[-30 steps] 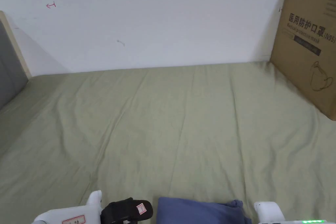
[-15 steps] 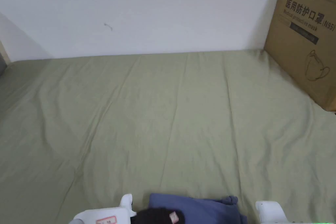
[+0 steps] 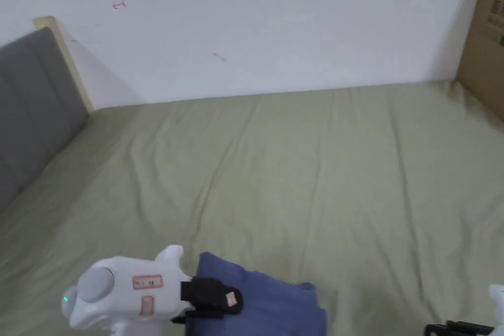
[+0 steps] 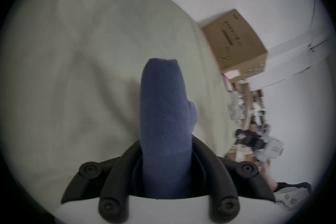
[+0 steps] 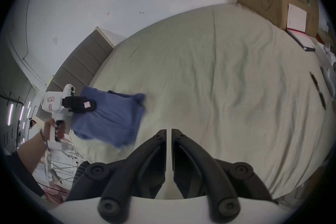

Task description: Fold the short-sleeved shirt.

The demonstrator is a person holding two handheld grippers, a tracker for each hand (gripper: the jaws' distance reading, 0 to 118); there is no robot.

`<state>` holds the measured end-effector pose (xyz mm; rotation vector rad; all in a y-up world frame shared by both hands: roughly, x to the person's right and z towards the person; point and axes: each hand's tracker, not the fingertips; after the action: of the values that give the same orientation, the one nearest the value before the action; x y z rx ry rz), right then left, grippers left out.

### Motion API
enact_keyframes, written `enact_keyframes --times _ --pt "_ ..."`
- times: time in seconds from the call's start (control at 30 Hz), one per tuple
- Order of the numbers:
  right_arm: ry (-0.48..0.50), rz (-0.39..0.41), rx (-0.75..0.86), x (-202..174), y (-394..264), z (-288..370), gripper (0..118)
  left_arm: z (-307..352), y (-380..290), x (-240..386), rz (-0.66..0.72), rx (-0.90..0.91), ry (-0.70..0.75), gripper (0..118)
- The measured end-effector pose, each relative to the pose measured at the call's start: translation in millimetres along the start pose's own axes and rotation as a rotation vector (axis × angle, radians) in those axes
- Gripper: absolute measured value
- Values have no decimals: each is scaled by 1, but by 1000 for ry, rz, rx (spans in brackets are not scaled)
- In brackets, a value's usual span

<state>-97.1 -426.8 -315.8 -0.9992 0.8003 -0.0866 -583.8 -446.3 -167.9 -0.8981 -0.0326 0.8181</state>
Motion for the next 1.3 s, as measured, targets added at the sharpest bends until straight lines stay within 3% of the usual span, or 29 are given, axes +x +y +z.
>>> enact_keyframes --times 0.17,0.33,0.4,0.43,0.47,0.53,0.57,0.7,1.03,1.1,1.2,1.23,1.3 --pt "-32 40 7 -11 -3 17 5 85 30 -54 -27 -6 308 18" --pt "2 -50 -23 -10 -6 18 5 131 44 -102 -12 -20 469 24" --pt "-28 -32 -24 -15 -4 18 5 142 46 -119 9 -31 512 44" --pt "-37 -23 -23 -17 -4 19 5 147 45 -126 10 -36 551 69" --pt "-42 -17 -22 -19 -3 19 5 151 44 -132 10 -33 601 85" --pt "-35 -22 -21 -20 0 20 5 159 40 -141 0 -19 681 92" --pt "-29 -26 -21 -21 1 20 5 163 39 -147 31 -2 715 103" --pt "-18 -45 -22 -21 5 18 5 173 23 -148 99 48 807 102" --pt "-21 -38 -13 -20 11 18 5 163 14 -100 -38 95 658 102" --pt "-21 -42 -7 -18 12 19 5 146 11 -72 -64 99 583 95" --pt "-24 -40 3 -17 15 22 5 114 8 -32 -159 136 525 16" --pt "-30 -36 7 -18 16 24 5 102 4 -10 -198 147 500 5" --pt "-50 -23 27 -20 20 28 5 77 -10 33 -257 190 464 4"
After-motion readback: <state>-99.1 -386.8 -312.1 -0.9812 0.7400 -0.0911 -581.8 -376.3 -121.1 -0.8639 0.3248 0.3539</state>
